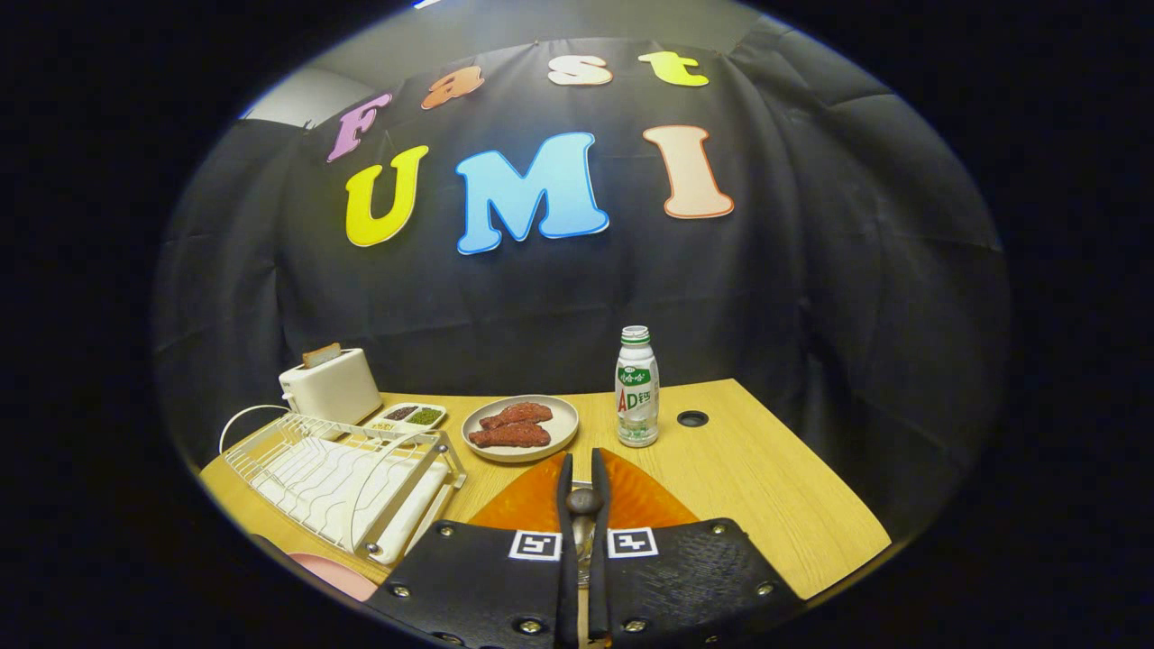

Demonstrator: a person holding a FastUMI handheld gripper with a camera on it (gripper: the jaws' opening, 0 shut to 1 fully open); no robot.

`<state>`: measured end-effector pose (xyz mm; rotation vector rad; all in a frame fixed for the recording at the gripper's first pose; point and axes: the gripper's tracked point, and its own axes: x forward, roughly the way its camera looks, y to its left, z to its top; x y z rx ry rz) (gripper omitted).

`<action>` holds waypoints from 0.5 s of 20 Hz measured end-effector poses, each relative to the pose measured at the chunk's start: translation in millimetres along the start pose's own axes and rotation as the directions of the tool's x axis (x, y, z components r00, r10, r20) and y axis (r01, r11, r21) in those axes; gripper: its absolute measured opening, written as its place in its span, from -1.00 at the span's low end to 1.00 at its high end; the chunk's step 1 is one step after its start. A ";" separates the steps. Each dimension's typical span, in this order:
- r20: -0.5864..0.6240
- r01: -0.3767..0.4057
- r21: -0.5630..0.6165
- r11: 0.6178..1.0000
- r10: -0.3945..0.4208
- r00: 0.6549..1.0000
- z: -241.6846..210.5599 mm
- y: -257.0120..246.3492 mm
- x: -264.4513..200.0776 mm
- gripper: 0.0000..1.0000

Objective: Take the plate from the dish rack, then take the spoon from the basket and place it into the plate.

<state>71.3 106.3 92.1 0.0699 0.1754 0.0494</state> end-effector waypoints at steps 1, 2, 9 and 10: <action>-0.001 0.003 -0.007 1.000 -0.003 1.000 5.5 0.3 -2.2 -0.91; 0.006 0.005 -0.012 1.000 -0.005 1.000 12.6 1.0 -5.7 -0.91; 0.073 0.049 -0.055 0.997 -0.045 0.996 64.7 5.8 -40.5 -0.92; 0.077 0.050 -0.054 0.997 -0.045 0.996 69.5 9.2 -48.0 -0.92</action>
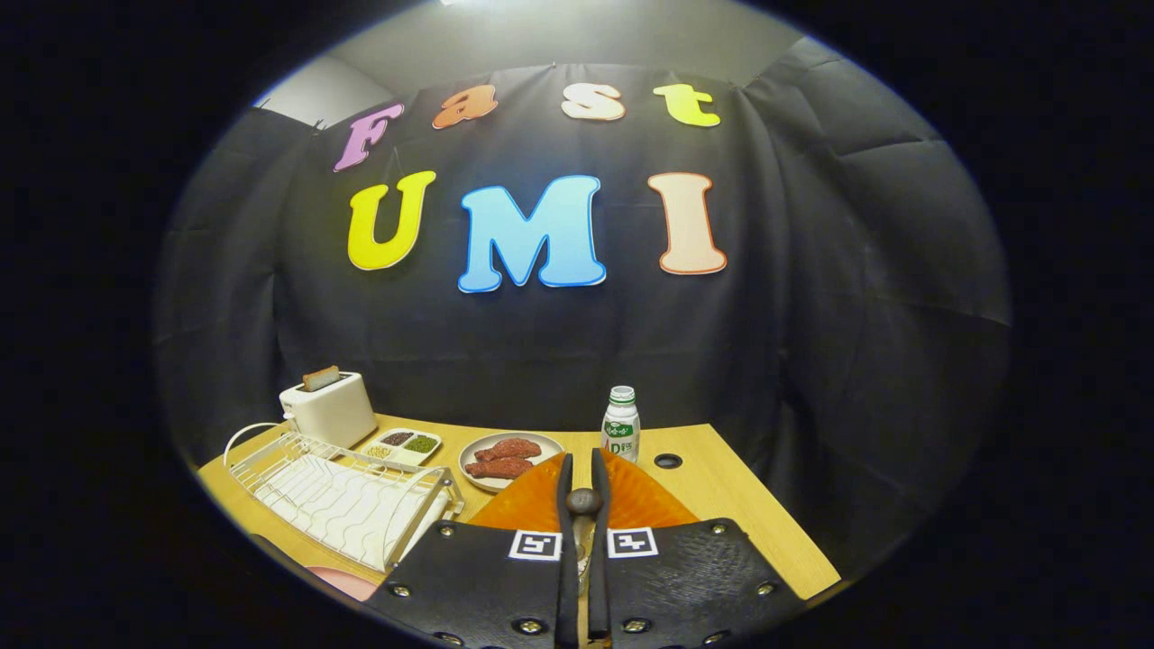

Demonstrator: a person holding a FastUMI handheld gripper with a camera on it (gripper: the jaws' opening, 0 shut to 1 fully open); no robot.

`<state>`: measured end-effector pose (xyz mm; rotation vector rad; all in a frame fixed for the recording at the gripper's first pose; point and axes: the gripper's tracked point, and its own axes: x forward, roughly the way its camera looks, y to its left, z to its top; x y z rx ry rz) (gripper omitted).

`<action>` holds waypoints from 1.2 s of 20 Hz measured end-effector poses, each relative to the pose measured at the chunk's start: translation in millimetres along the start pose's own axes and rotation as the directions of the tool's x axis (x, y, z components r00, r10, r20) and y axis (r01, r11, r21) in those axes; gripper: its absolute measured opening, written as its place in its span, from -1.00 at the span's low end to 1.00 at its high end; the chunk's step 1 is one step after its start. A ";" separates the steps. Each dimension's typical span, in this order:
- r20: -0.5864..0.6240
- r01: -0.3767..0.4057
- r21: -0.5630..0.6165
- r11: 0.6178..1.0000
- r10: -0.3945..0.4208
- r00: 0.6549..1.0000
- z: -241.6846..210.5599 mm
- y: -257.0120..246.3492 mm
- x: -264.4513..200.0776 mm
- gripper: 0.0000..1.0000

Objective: Take the plate from the dish rack, then take the spoon from the basket and place it into the plate.

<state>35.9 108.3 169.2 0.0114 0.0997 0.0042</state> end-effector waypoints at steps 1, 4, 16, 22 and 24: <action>0.004 -0.004 -0.005 1.000 0.004 1.000 5.5 3.7 -7.8 -0.92; 0.020 -0.026 -0.028 0.999 0.026 0.999 23.2 16.7 -30.2 -0.92; 0.014 -0.100 -0.056 0.993 0.101 0.995 33.1 87.5 -110.7 -0.92; -0.103 -0.174 -0.021 0.985 0.171 0.980 -25.2 148.4 -131.4 -0.92; -0.145 -0.200 -0.016 0.980 0.195 0.970 -46.5 170.2 -130.5 -0.91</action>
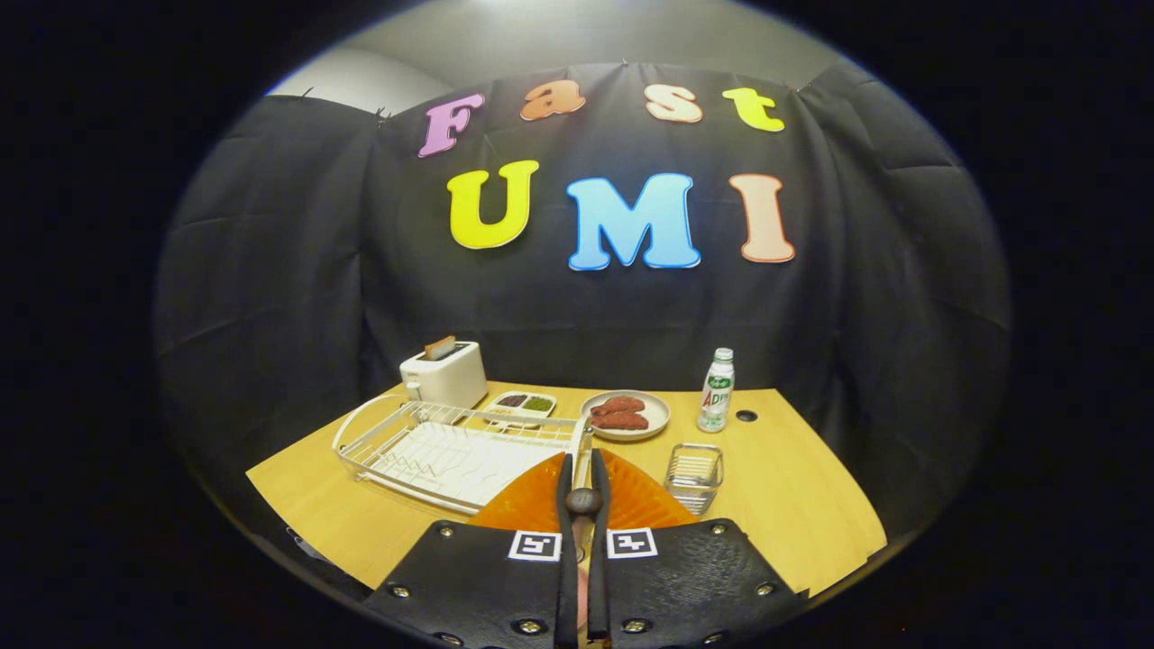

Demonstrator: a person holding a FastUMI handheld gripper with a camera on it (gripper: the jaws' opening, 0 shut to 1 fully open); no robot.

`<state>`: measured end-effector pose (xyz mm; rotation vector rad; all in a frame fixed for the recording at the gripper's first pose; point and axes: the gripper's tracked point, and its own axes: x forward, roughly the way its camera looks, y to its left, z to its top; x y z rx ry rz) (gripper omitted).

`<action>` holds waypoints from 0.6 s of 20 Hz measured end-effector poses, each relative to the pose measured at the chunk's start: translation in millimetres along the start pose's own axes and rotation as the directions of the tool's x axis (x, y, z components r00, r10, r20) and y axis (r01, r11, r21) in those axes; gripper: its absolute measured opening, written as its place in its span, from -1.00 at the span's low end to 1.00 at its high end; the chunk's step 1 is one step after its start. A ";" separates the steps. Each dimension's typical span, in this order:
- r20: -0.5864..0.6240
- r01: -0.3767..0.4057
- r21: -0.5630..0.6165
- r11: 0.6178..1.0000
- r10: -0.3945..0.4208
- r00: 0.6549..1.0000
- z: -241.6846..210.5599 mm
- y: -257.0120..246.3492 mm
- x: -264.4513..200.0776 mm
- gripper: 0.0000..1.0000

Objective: Take the plate from the dish rack, then take the spoon from the basket and place it into the plate.

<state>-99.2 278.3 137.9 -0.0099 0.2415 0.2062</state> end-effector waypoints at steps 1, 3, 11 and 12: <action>-0.020 -0.013 0.001 1.000 0.013 1.000 -9.3 10.4 3.0 -0.92; -0.054 -0.040 0.015 0.999 0.041 0.998 -24.1 29.7 11.2 -0.92; -0.132 -0.125 0.076 0.989 0.134 0.982 -64.2 86.4 41.2 -0.92; -0.148 -0.131 0.074 0.989 0.140 0.979 -69.8 90.2 43.7 -0.92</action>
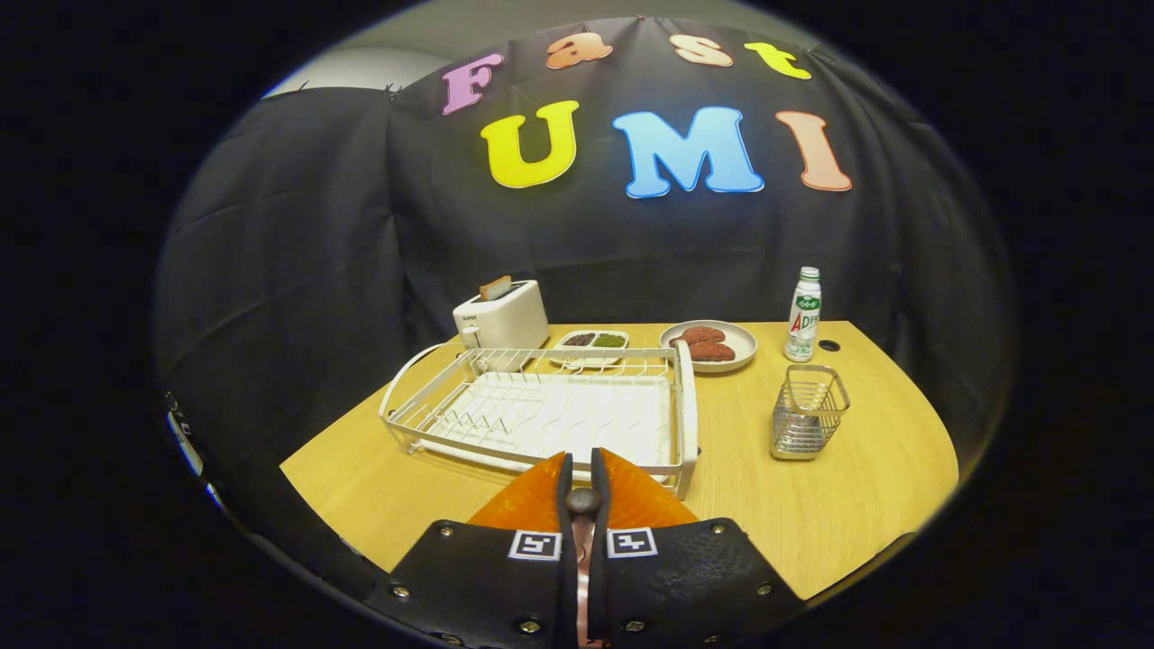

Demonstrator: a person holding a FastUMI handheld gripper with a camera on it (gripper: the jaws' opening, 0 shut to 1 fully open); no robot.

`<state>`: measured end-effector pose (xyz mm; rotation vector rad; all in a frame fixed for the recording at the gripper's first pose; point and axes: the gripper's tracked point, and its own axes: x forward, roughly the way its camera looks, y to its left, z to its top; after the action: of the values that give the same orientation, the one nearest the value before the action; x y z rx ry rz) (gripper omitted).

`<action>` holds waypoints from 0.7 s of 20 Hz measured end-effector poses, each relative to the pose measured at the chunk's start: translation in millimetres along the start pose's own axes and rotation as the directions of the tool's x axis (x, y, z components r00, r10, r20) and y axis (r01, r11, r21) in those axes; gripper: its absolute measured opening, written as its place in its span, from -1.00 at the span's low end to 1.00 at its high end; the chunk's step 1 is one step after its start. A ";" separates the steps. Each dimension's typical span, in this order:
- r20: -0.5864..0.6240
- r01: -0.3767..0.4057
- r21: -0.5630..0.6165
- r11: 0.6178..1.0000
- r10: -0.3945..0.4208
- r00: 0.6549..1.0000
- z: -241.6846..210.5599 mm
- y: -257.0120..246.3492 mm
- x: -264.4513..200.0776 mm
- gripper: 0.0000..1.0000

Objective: Take the plate from the dish rack, then take the spoon from the basket and place it into the plate.

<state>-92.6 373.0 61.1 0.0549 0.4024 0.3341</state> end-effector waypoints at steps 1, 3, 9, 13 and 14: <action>-0.015 -0.007 -0.004 1.000 0.007 1.000 -5.6 1.8 3.4 -0.92; -0.023 -0.020 -0.009 1.000 0.020 1.000 -7.3 4.3 5.0 -0.78; -0.005 -0.012 -0.049 0.999 0.012 1.000 11.8 -8.2 -0.2 -0.69; 0.035 -0.001 -0.070 0.998 0.003 0.999 32.6 -24.6 -8.6 -0.69; 0.054 0.009 -0.075 0.997 -0.005 0.999 40.5 -30.3 -11.9 -0.69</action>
<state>-77.6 341.1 99.3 -0.0104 0.3361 0.3402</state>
